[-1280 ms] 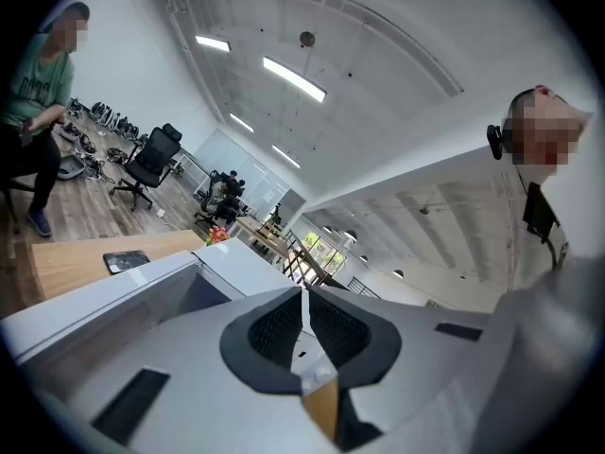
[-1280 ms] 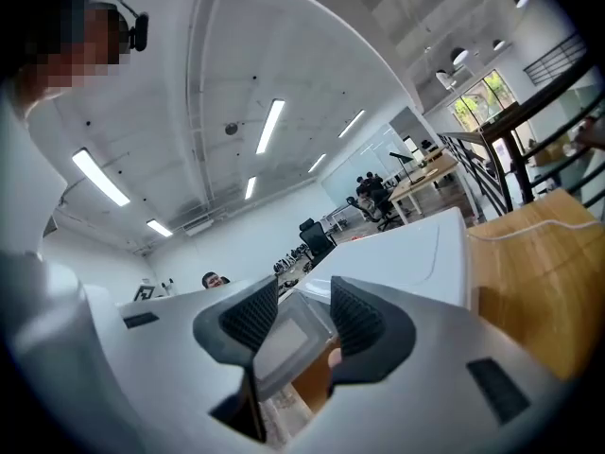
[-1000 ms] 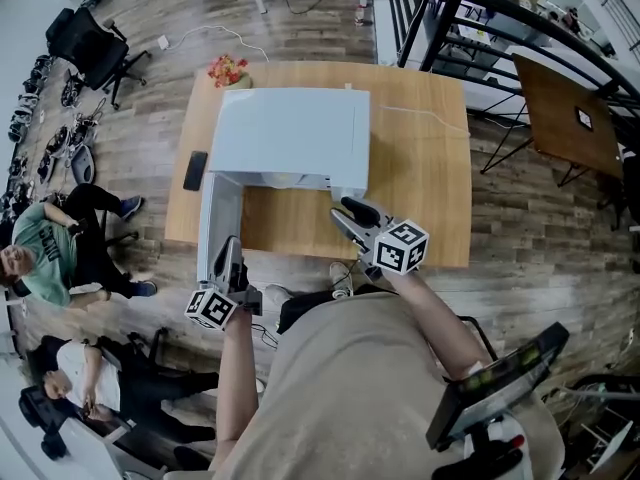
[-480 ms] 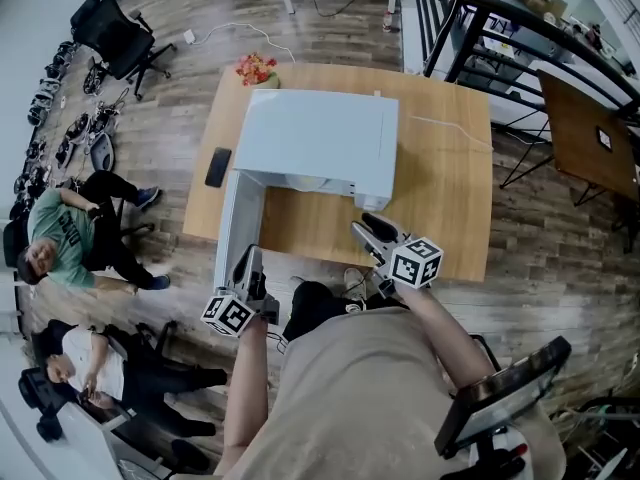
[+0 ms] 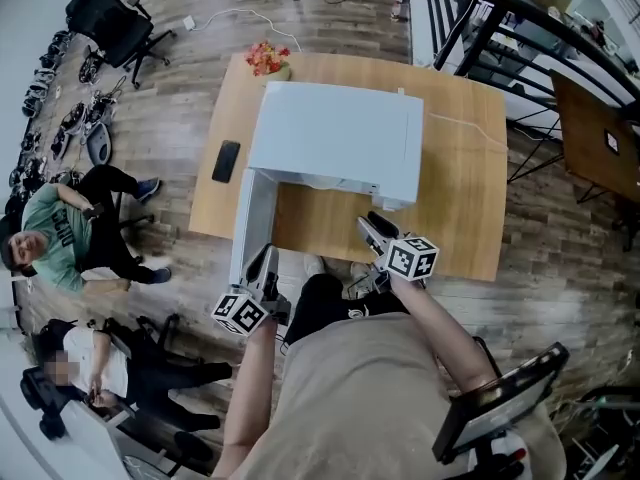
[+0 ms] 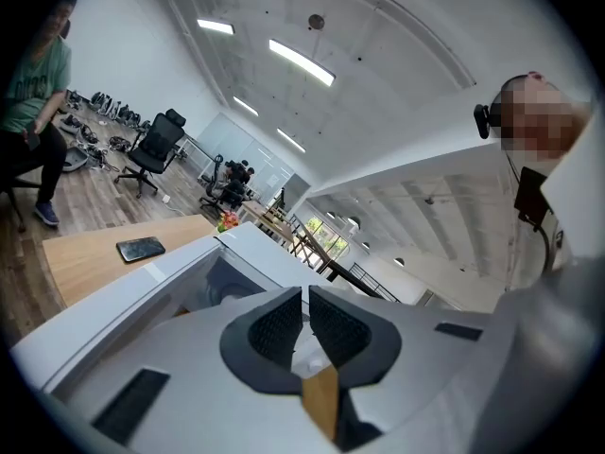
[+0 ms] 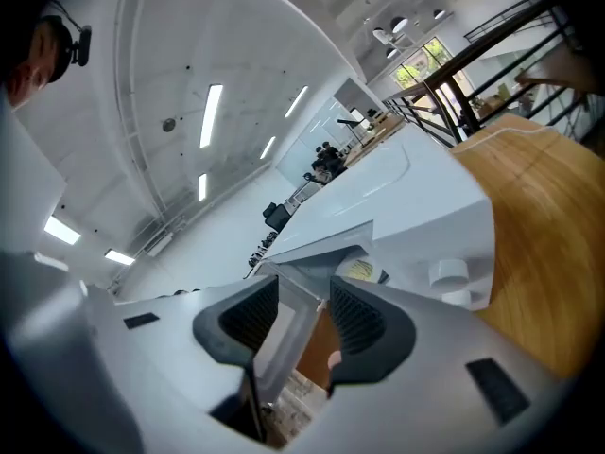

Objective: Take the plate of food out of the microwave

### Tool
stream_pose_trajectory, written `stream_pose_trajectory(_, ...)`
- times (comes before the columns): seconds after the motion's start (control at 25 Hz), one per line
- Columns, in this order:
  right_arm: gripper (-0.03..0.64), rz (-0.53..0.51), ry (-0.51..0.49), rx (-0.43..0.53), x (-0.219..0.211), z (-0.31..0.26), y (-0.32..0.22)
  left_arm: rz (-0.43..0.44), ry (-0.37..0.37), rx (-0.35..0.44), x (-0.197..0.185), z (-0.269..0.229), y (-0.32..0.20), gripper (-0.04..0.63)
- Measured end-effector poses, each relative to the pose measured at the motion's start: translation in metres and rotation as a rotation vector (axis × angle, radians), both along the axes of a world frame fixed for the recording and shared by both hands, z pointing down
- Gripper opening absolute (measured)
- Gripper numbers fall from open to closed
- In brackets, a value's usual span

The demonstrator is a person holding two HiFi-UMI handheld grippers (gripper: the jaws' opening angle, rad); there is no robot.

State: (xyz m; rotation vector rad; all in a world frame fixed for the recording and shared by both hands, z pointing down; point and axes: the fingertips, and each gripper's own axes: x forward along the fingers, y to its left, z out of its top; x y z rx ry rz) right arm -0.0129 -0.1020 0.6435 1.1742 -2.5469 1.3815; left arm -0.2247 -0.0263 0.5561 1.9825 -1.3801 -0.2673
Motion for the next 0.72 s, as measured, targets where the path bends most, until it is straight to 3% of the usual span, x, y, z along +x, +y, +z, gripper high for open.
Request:
stream_pose_trajectory(0.16, 0.160, 0.133, -0.016, -0.117, -0.016, 0.042, -0.022, 0.065, 0.004, -0.005, -0.004, 0.005, -0.018, 0.006)
stream_pose_trajectory(0.44, 0.160, 0.333, -0.017, -0.223, -0.045, 0.119, -0.050, 0.174, -0.001, 0.006, -0.009, 0.000, -0.044, 0.006)
stream_pose_trajectory(0.72, 0.186, 0.526, -0.141, -0.370, -0.072, 0.181, -0.073, 0.250, -0.006, -0.019, -0.024, 0.010, -0.064, 0.006)
